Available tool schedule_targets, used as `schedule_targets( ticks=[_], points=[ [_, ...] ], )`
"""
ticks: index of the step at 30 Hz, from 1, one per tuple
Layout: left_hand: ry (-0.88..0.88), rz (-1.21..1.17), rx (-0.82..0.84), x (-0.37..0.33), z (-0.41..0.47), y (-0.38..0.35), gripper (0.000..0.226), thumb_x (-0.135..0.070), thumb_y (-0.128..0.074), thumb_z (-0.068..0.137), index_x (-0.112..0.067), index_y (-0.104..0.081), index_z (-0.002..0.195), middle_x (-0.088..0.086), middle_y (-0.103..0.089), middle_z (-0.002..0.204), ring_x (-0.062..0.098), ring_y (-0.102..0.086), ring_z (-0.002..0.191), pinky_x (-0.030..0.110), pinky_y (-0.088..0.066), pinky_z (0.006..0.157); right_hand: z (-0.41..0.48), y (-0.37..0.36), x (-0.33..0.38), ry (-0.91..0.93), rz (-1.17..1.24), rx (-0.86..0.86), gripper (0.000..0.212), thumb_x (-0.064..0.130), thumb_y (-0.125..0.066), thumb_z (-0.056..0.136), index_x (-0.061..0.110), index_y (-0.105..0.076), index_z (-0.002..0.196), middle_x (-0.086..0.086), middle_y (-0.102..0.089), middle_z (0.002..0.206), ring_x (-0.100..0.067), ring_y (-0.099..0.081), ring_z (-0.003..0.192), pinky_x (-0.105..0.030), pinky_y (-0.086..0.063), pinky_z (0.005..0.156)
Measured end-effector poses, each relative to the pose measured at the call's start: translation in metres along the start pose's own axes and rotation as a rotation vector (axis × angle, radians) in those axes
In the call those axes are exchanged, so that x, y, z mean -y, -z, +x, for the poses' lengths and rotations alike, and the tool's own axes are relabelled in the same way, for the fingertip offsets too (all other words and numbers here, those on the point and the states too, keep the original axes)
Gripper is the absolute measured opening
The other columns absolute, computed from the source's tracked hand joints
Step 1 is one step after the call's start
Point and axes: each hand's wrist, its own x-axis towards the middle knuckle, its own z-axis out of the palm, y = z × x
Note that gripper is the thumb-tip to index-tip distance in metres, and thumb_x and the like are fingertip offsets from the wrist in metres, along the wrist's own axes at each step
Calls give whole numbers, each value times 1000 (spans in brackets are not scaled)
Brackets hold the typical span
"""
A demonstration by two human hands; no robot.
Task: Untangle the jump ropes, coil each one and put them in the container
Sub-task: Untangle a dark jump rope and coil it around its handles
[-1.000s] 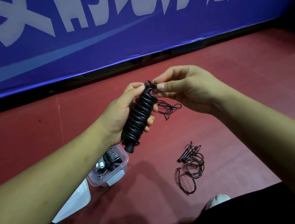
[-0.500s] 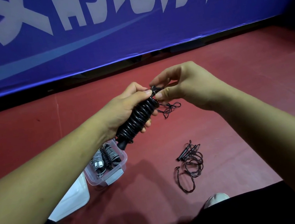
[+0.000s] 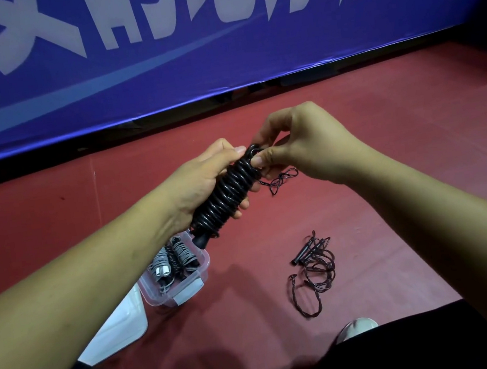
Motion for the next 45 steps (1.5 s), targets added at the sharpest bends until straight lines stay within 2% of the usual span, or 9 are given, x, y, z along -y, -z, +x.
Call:
schedule_targets(
  ticks=[3, 7, 12, 16, 20, 25, 30, 39, 45],
  points=[
    [-2, -17, -4, 0, -1, 0, 21, -34, -52, 100, -21, -42, 87, 20, -66, 77, 27, -59, 55, 33, -51, 51, 0, -3, -1, 26, -44, -34, 14, 7, -81, 80, 10, -67, 83, -3, -73, 73, -14, -73, 61, -44, -61, 65],
    [11, -68, 4, 1, -1, 1, 23, -35, -53, 99, -21, -42, 84, 21, -65, 78, 27, -59, 54, 32, -50, 49, -2, -12, -3, 126, -112, -118, 10, 8, -77, 84, 9, -68, 81, 1, -69, 62, -9, -69, 54, -24, -54, 53],
    [41, -156, 22, 0, -1, 3, 23, -35, -52, 99, -22, -43, 82, 19, -64, 79, 26, -56, 54, 29, -48, 46, 0, -28, -17, 316, -296, -312, 14, 15, -74, 85, 7, -63, 81, 2, -58, 77, -8, -52, 66, -18, -42, 62],
    [38, -211, 39, -2, 0, 5, 21, -33, -51, 100, -22, -44, 84, 19, -63, 79, 25, -55, 54, 28, -46, 44, 3, -36, -21, 296, -221, -397, 17, 20, -75, 86, 10, -62, 79, 0, -59, 75, -9, -51, 67, -15, -39, 61],
    [28, -218, 59, -3, 0, 7, 22, -33, -51, 100, -21, -45, 82, 19, -62, 77, 25, -54, 53, 29, -45, 45, 2, -26, -17, 165, 48, -226, 11, 11, -74, 88, 7, -64, 88, -7, -65, 72, -16, -67, 57, -28, -52, 56],
    [30, -195, 118, -6, -2, 10, 19, -32, -50, 99, -19, -44, 86, 19, -62, 78, 24, -54, 51, 28, -46, 44, -5, -6, -20, 210, -19, -21, 15, 0, -62, 94, 10, -60, 105, -7, -71, 72, -24, -72, 68, -58, -55, 65],
    [61, -140, 195, -3, -4, 13, 22, -36, -51, 94, -21, -44, 109, 20, -63, 80, 24, -55, 53, 28, -47, 42, -6, -7, -22, 269, -111, -64, 11, 2, -72, 87, 6, -63, 92, 3, -66, 67, -14, -68, 59, -41, -55, 62],
    [26, 18, 140, -4, -2, 17, 24, -38, -44, 100, -15, -46, 108, 19, -65, 82, 25, -58, 55, 29, -48, 44, -3, -35, -30, 181, 74, -181, 14, 14, -68, 93, 2, -60, 90, -6, -70, 69, -14, -67, 60, -25, -51, 59],
    [79, 201, 167, -11, -6, 35, 25, -37, -48, 97, -12, -43, 99, 25, -71, 91, 29, -64, 59, 30, -53, 46, 9, -24, -29, -120, 666, 148, 33, 17, -64, 88, -9, -61, 109, -17, -65, 78, -24, -64, 66, -28, -55, 65]
  ],
)
